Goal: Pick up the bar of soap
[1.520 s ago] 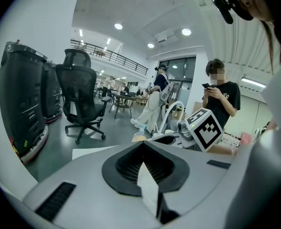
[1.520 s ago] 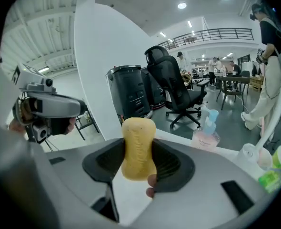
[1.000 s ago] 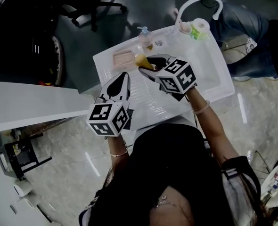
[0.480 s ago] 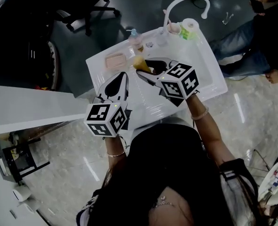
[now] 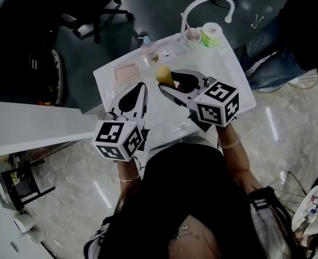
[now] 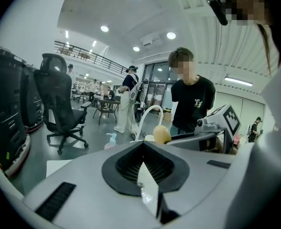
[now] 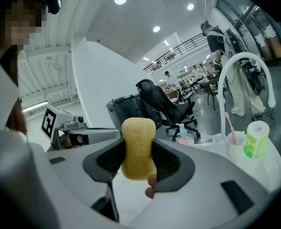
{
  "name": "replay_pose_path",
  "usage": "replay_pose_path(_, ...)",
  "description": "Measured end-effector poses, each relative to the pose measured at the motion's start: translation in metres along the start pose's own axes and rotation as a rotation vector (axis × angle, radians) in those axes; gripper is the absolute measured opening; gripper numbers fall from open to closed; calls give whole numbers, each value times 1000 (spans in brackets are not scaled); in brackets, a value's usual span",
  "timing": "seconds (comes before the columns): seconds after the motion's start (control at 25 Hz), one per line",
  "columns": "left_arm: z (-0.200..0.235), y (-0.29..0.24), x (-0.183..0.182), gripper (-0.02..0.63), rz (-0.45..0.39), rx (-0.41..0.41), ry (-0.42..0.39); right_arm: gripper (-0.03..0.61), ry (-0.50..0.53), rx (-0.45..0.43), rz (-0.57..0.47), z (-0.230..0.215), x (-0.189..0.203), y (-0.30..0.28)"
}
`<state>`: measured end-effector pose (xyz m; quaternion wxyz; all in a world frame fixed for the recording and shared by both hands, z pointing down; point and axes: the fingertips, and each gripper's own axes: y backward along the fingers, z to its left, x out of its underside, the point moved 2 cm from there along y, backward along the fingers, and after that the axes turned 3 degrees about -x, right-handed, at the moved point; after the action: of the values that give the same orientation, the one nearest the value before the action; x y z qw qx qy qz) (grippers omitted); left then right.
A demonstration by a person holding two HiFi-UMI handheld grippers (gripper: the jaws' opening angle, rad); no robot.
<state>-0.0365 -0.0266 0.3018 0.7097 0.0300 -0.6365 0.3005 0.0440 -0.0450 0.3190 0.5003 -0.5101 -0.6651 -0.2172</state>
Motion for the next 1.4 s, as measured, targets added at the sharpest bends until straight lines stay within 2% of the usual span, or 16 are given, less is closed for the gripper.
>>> replay_pose_path(0.64, -18, 10, -16, 8, -24, 52, 0, 187, -64, -73, -136, 17, -20, 30)
replay_pose_path(1.4, -16, 6, -19, 8, -23, 58, -2, 187, -99, -99, -162, 15, -19, 29)
